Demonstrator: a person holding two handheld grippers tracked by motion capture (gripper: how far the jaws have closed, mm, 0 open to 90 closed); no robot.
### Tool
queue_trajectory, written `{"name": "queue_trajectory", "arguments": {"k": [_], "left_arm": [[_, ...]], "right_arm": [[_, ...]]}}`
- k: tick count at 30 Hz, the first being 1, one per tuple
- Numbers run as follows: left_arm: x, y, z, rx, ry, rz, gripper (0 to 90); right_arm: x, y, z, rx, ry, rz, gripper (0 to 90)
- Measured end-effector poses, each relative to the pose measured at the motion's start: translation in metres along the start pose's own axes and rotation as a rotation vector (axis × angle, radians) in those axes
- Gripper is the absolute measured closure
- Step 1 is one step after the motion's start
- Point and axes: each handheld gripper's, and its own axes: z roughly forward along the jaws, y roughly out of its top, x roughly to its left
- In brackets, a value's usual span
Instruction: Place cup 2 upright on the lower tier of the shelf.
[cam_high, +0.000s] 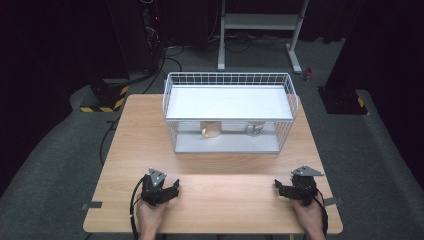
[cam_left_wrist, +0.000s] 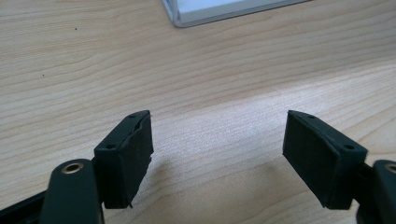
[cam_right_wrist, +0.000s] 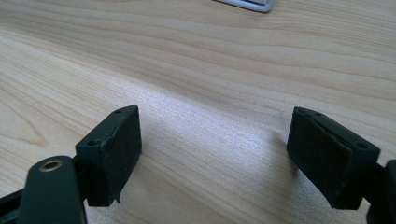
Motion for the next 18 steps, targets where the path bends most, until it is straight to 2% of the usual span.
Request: {"name": "queue_trajectory", "arguments": {"k": [18], "left_arm": [[-0.0014, 0.003, 0.0097, 0.03, 0.001, 0.008, 24.4]], "right_arm": [[0.0, 0.0, 0.0, 0.0, 0.0, 0.0, 17.8]]}}
